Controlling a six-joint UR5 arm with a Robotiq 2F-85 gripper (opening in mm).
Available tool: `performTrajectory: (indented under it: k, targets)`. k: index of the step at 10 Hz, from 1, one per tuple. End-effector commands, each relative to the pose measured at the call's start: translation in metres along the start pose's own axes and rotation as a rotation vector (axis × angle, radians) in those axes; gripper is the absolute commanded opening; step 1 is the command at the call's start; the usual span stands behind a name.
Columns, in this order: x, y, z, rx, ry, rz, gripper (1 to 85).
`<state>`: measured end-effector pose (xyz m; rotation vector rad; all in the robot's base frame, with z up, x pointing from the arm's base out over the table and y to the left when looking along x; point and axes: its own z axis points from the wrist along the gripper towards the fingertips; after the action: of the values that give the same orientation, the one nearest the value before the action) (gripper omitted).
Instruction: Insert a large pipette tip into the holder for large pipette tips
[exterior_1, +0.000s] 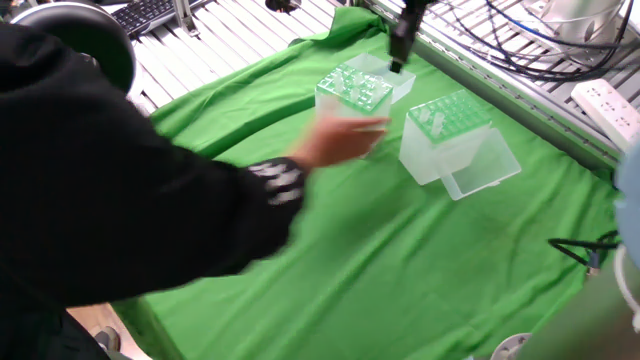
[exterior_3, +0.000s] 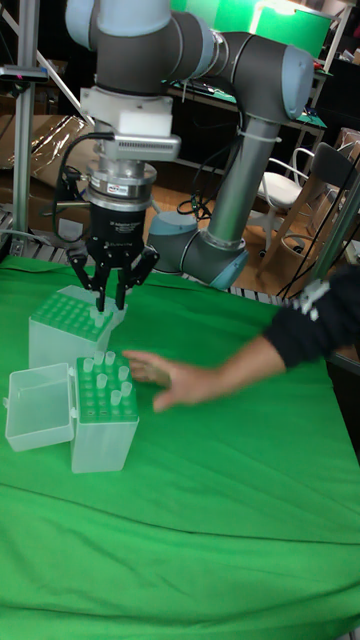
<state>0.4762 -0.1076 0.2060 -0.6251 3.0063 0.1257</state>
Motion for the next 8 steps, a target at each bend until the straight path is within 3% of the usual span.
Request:
performTrajectory:
  k: [1, 3, 5, 8]
  targets:
    - [0.031, 0.008, 0.01, -0.009, -0.025, -0.004, 31.7]
    - [0.035, 0.006, 0.015, -0.01, -0.037, -0.015, 31.7]
    - [0.025, 0.004, 0.025, -0.007, -0.08, -0.022, 32.0]
    - [0.041, 0.001, 0.026, 0.004, -0.016, 0.028, 34.3]
